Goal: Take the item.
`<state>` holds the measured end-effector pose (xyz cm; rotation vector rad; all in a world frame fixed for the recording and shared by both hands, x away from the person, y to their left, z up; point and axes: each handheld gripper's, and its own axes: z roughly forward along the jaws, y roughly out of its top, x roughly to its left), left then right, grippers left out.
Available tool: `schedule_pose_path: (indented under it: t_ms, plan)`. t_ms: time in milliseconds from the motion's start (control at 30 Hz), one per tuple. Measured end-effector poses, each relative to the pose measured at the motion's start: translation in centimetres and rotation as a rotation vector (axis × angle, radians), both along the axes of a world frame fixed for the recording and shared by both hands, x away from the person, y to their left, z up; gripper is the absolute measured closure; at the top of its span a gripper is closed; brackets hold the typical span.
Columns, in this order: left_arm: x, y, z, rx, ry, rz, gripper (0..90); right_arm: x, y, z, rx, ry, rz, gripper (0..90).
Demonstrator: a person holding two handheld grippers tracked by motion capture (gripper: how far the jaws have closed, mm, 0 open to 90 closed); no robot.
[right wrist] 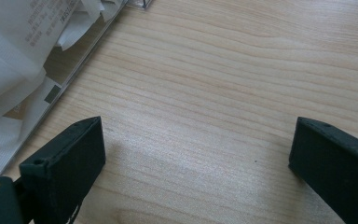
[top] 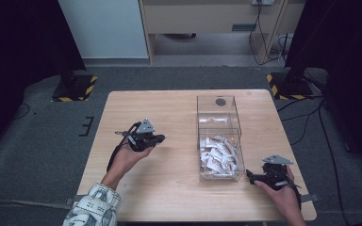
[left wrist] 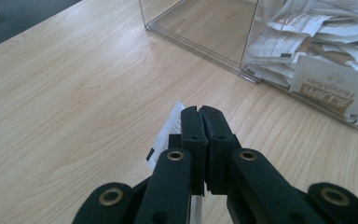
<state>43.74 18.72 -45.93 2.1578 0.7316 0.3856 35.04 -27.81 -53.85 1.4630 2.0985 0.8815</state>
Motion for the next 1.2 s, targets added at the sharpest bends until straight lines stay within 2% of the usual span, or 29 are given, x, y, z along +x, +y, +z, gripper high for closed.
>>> schedule_pose_path:
  t_ms: [400,733,1200]
  plan:
    - [0.8,0.3,-1.1,0.011,0.019,0.028,88.2,0.0,0.0,0.0,0.0,0.0,0.0,3.8]
    - [1.8,1.2,-2.0,0.012,0.034,0.083,88.2,0.0,0.0,0.0,0.0,0.0,0.0,3.8]
    - [2.5,0.4,-3.4,0.045,0.044,0.109,87.9,0.0,0.0,0.0,0.0,0.0,0.0,3.8]
